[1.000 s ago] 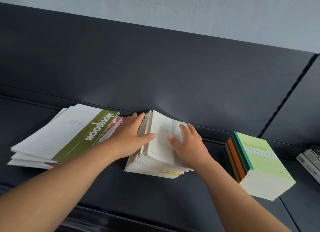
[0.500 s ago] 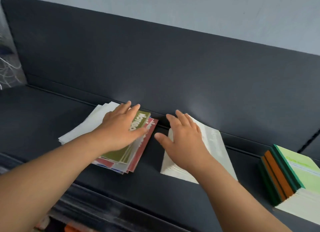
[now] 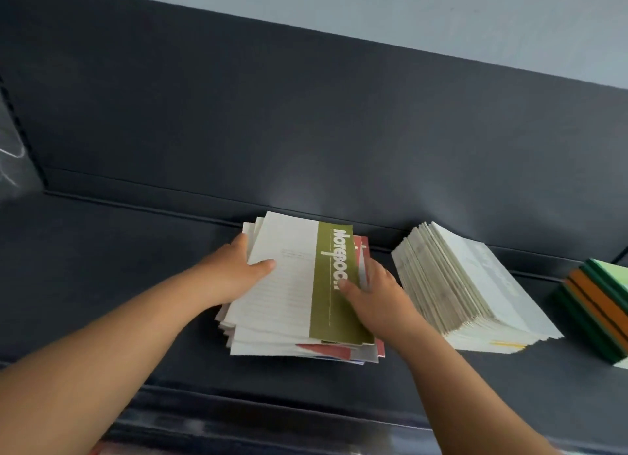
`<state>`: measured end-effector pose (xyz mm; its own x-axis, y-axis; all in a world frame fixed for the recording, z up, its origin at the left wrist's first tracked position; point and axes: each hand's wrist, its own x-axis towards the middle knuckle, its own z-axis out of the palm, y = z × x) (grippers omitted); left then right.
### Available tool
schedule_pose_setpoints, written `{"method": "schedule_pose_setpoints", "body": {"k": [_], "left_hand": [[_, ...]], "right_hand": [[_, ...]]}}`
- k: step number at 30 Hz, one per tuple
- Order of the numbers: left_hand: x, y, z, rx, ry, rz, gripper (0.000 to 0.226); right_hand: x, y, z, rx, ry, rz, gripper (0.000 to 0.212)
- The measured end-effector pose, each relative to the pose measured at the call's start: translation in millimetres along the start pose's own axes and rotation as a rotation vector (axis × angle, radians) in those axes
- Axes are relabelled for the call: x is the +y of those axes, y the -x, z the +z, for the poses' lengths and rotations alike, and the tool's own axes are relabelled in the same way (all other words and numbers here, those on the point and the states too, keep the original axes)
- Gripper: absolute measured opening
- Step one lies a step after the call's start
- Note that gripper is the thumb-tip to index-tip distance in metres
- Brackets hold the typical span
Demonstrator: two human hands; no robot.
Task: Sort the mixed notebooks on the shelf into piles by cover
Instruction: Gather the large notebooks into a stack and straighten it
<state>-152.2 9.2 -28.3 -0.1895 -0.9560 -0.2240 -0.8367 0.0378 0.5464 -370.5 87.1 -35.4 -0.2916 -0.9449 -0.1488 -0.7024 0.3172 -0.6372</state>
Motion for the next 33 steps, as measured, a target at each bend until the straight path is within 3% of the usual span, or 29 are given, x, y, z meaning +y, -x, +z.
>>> {"method": "schedule_pose_setpoints", "body": {"k": [5,14,16,19,24,28,33], "left_hand": [[1,-17,8,-0.093,0.225,-0.126,0.081],[31,-27,33,0.002,0.379,-0.176,0.099],[26,-32,25,0.038,0.492,-0.237,0.09],[11,-40,6,-0.071,0.762,-0.306,0.076],[5,-43,-4,-0.198,0.799,-0.358,0.033],[-1,-42,-7,-0.267,0.817,-0.352,0.051],[0,-39,-1,-0.166,0.816,-0.191,0.068]], "right_hand": [[1,-9,1,-0.055,-0.176,0.094,0.054],[-3,-25,4,-0.151,-0.449,0.102,0.044],[-3,-24,5,-0.18,-0.432,0.085,0.03],[-7,-22,6,-0.184,-0.427,0.077,0.027],[-13,-18,9,-0.129,-0.496,0.149,0.035],[-18,-16,14,-0.083,-0.538,0.213,0.038],[-25,-8,22,-0.027,-0.579,0.257,0.039]]}}
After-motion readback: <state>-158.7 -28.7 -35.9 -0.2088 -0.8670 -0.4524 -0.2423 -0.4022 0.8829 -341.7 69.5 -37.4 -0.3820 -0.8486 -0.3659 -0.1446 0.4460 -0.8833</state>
